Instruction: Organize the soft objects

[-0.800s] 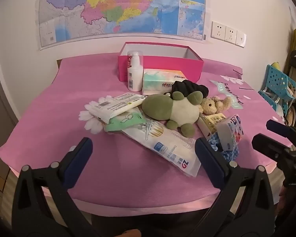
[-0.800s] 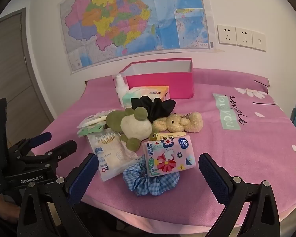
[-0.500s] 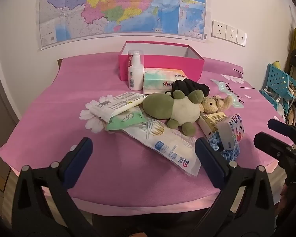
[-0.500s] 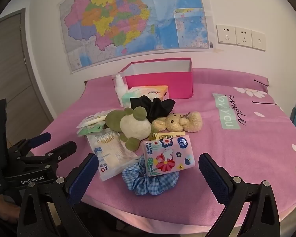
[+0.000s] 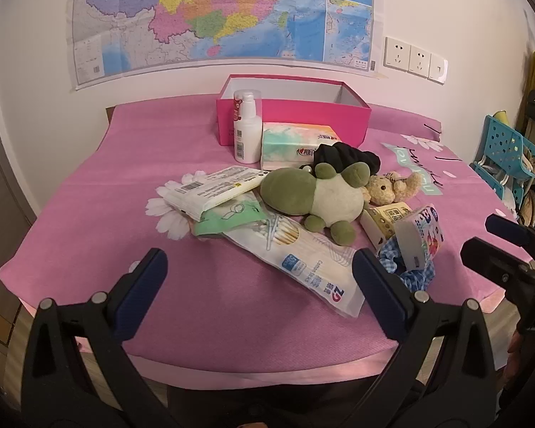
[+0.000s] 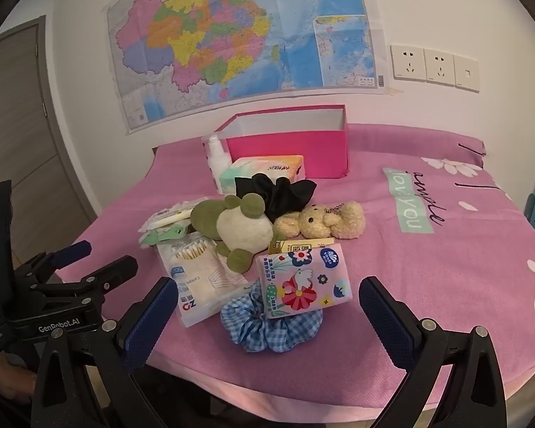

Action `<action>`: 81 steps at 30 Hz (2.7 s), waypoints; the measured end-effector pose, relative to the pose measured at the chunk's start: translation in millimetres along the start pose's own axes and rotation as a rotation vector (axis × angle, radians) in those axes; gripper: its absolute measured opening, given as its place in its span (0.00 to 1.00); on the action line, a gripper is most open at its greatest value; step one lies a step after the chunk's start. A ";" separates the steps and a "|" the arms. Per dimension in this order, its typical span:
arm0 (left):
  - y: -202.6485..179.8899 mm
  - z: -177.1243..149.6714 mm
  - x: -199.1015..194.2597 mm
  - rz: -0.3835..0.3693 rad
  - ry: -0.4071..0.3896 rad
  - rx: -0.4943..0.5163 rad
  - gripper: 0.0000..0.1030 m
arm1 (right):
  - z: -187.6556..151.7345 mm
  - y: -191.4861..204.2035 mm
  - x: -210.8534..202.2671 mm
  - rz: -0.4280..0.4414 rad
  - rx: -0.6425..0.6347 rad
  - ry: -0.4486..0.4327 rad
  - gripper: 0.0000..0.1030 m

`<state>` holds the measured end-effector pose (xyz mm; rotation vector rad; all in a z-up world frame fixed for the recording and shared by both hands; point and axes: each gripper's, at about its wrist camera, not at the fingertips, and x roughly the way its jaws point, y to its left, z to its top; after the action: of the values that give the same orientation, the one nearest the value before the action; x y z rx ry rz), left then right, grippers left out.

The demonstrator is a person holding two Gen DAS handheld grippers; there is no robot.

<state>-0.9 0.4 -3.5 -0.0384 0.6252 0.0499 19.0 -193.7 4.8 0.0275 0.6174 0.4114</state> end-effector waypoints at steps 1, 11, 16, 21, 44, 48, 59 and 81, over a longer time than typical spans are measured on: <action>-0.1 0.0 -0.1 0.001 -0.001 0.000 1.00 | -0.5 -1.1 -1.1 0.001 0.000 0.000 1.00; -0.2 0.9 -0.9 0.004 -0.002 0.000 1.00 | -0.1 1.0 -4.5 0.002 0.001 -0.005 1.00; -3.0 3.8 -2.4 0.008 -0.006 0.006 1.00 | 2.4 -1.2 -2.2 0.004 0.002 -0.007 1.00; -3.7 5.4 -3.7 0.010 -0.007 0.007 1.00 | 5.1 -1.9 -3.2 0.006 0.005 -0.013 1.00; -4.9 9.8 1.8 -0.079 0.005 -0.012 1.00 | 5.3 -8.5 3.6 0.013 0.017 -0.005 1.00; -8.2 13.0 9.0 -0.153 0.026 -0.019 1.00 | 6.3 -15.2 10.1 0.009 0.029 0.007 1.00; -41.7 13.0 34.4 -0.362 0.113 0.034 1.00 | 5.5 -50.6 36.6 0.043 0.069 0.063 1.00; -87.1 6.8 60.5 -0.667 0.204 0.075 0.74 | 3.9 -88.2 75.8 0.280 0.170 0.191 0.98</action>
<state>57.1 -84.0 -31.6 -0.1797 0.7915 -0.6291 109.4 -245.5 -47.1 0.2407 0.8399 0.6360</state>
